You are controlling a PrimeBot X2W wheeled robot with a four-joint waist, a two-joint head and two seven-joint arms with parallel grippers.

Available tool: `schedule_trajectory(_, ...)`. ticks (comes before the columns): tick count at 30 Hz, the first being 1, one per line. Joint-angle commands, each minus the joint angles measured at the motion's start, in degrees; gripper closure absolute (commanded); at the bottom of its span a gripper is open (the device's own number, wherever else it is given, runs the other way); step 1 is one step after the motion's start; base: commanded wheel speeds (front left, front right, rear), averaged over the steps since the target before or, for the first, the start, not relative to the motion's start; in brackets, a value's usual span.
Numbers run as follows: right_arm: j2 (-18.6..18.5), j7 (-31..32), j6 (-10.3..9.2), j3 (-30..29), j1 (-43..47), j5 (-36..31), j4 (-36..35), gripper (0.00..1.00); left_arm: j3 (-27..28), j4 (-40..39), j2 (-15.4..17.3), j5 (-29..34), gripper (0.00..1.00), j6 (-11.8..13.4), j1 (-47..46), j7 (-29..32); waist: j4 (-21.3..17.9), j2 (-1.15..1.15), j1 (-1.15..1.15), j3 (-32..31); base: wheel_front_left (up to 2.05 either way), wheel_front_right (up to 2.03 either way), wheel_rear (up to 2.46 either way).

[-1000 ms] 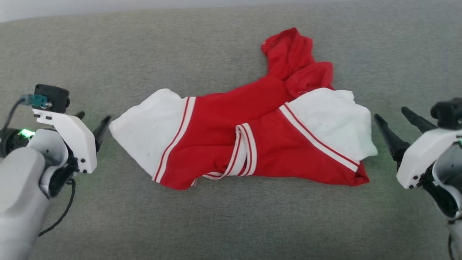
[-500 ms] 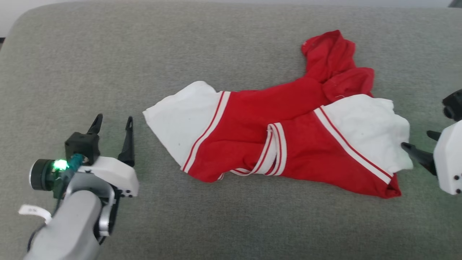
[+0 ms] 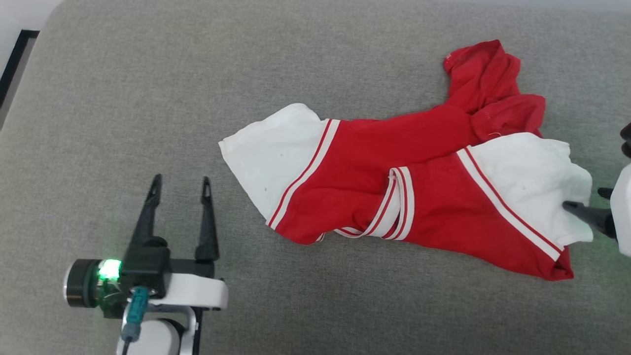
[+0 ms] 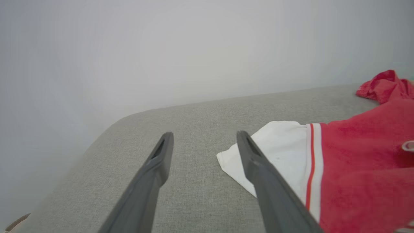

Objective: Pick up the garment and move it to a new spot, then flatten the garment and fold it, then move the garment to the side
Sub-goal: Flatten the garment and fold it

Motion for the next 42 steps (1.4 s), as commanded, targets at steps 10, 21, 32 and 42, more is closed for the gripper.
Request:
schedule_trajectory(10,1.56,-1.62,-0.02,1.28,-3.74,-1.09,2.04,0.64,4.36,-0.94,-5.31,5.13,0.0,-5.41,1.9,-0.38,0.76,0.0,0.0,0.77,0.0,0.0,0.0)
schedule_trajectory(21,1.79,-7.07,-0.02,0.44,-5.65,-1.16,3.59,1.0,7.69,-0.43,-7.93,7.21,0.0,-9.43,1.99,-0.38,-0.13,0.0,0.0,0.91,0.0,0.0,0.0)
schedule_trajectory(32,0.65,-12.92,-0.02,-12.63,-0.07,-1.61,4.21,1.0,10.75,-1.0,-8.8,8.11,0.0,-11.67,2.28,-0.39,-2.04,0.0,0.0,1.23,0.0,0.0,0.0)
schedule_trajectory(42,4.77,-18.85,-0.02,-26.03,6.52,-6.24,12.7,1.0,12.02,-1.5,-9.17,8.98,0.0,-13.48,1.45,-0.38,-2.47,0.0,0.0,1.53,0.0,0.0,0.0)
